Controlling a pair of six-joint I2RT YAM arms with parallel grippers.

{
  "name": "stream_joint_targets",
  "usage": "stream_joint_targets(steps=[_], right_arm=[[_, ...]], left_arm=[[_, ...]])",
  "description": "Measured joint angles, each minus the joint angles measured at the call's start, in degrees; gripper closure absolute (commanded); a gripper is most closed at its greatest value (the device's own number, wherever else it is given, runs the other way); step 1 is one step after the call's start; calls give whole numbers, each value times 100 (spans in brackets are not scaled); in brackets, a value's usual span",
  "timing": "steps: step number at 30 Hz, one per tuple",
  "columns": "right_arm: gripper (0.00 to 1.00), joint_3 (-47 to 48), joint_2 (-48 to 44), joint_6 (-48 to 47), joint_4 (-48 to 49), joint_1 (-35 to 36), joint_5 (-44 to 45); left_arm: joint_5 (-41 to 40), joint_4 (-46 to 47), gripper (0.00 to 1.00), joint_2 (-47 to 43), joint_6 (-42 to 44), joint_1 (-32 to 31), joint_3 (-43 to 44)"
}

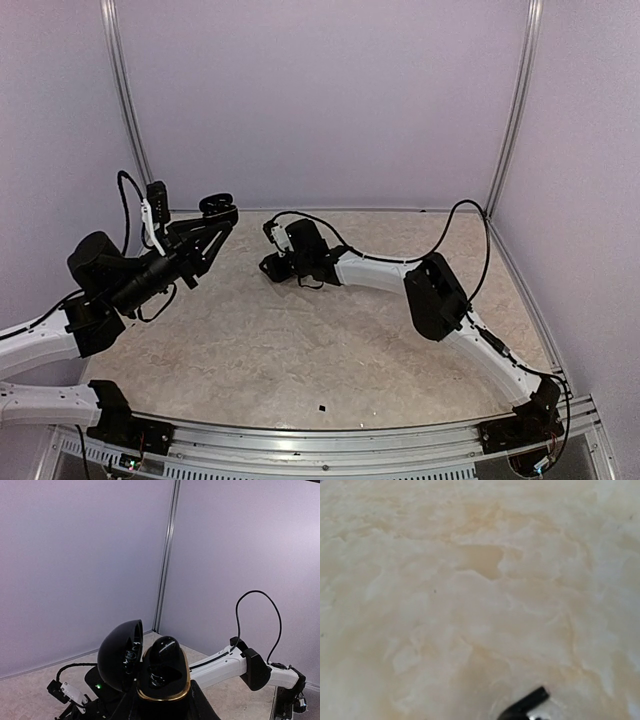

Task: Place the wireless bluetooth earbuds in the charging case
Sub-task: Pick up the left earbud from the center of the board.

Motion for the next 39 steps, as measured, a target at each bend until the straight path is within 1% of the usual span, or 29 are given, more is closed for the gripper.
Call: stream_joint_targets(steps=[4,7,12,19,23,27,33,39], right_arm=[[53,0,61,146,7,2,184],[55,0,61,243,66,2,264],[60,44,85,391,186,2,339],[68,348,330,612,188,2,382],[70,372,361,721,188,0,402],[77,376,363,798,175,0,450],[82,385,363,914,138,0,551],[84,385,363,964,116,0,699]], left_arm=[[-2,-39,95,-136,0,2,0],[-2,-81,95,-227,0,2,0],[-4,-184,95,-323,2,2,0],[-22,-245,95,-420,7,4,-4],[-26,-264,95,-428,7,4,-11],[-31,-273,95,-459,7,4,-17],[-66,-299,94,-518,4,7,-22],[-87,-374,94,-533,7,31,-22]])
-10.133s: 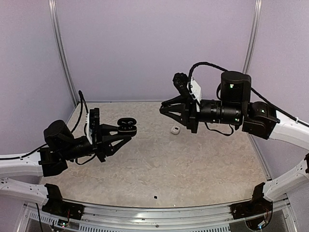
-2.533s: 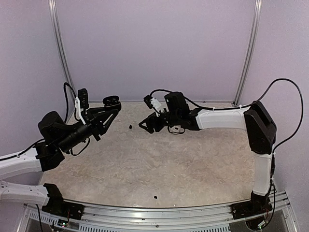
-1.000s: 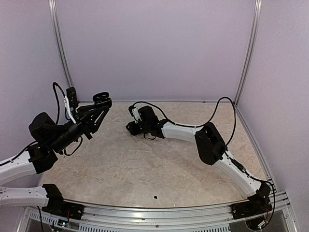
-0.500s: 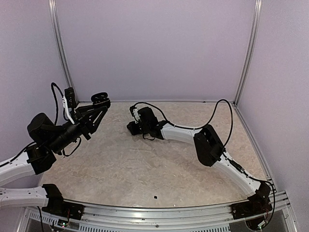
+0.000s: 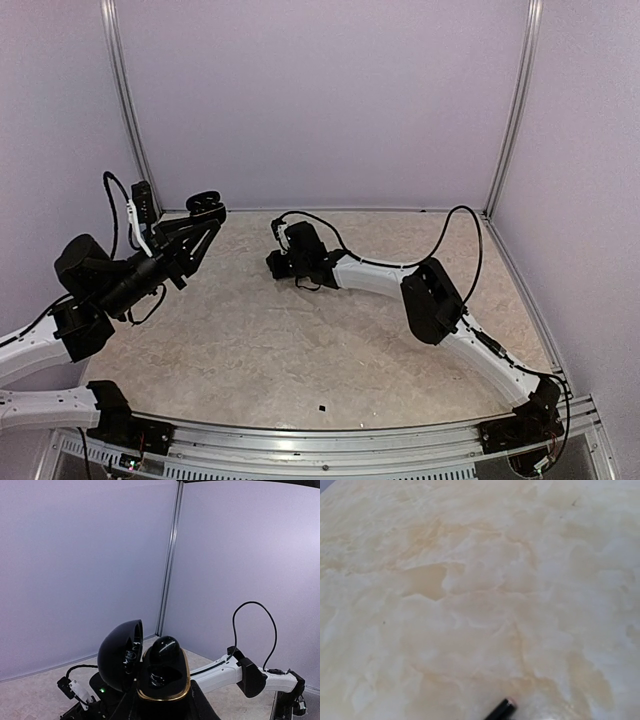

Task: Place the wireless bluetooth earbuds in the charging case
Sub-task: Pick up the left earbud from the center of the board, then place the left earbud at the center of the board.

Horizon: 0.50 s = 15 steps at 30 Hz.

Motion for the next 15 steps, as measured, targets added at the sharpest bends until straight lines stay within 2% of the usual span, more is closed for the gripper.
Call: stream_joint_targets(steps=[4,8,15], right_arm=[[86,-216,-63,-50,216,0,46],[88,-817,-393,-151,426,0,39],[89,-3091,-1757,-376,942,-7,-227]], left_arm=[[-17,-15,94,0,17,4,0],[-17,-37,95,9,20,4,0],[-13,-39,94,85,20,7,0]])
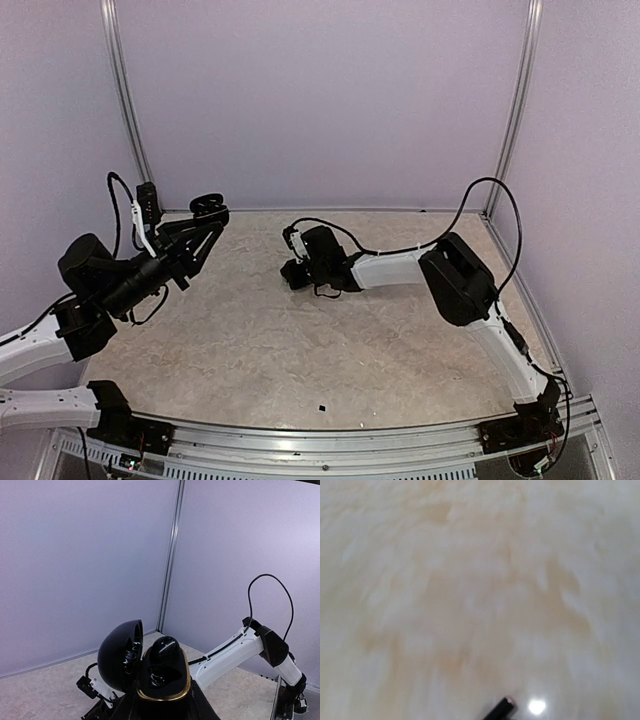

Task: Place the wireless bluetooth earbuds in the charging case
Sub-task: Place the left earbud at the center of the board.

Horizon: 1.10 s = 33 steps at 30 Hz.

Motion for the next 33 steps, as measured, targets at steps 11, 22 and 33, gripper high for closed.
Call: stream_joint_targets(steps=[11,22,33], right_arm=[[93,-3832,-2697,-599,1040,-26,-1213],[90,-7023,-4778,-1491,2096,-33,-2468],[91,-7191,-4555,-2568,1915,107,-3274]], left_arm=[[101,-129,96,184,7,-2,2],[295,-74,96,553,39,-92,2],[295,-9,96,831,168,-306,2]])
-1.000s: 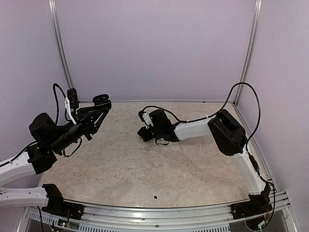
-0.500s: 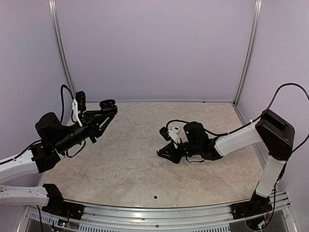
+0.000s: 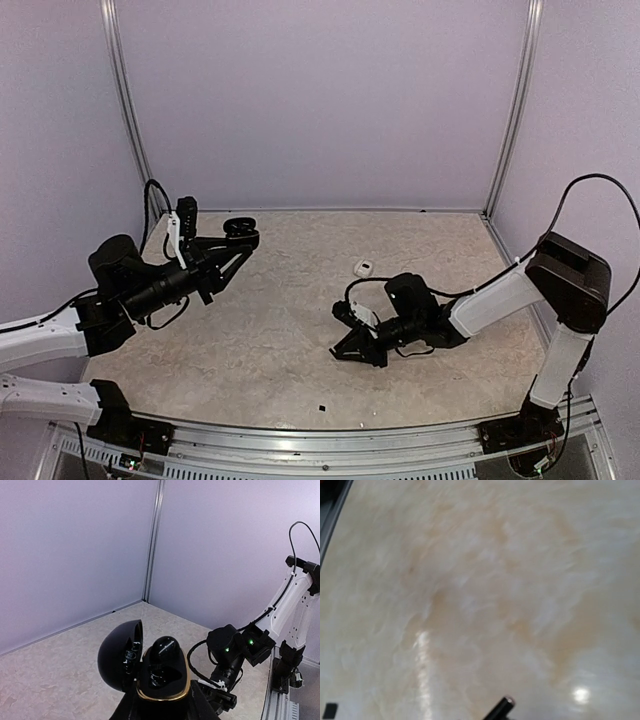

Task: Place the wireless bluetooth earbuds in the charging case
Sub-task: Place the left earbud at the center of the board.

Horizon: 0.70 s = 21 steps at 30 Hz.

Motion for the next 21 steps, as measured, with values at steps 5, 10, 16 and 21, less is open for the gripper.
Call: stream_joint_targets(steps=[5,10,16,21], right_arm=[[90,232,367,-442,-372,214,17],[78,256,422,-737,-570,280,13],[54,352,409,-973,-787,330,225],[49,245,205,-986,-883,352,682]], left_arm=[[2,70,96,59,2,-2,0],[2,107,96,133,4,-20,0],[20,109,96,157,11,-26,0],[22,116,96,157,42,-26,0]])
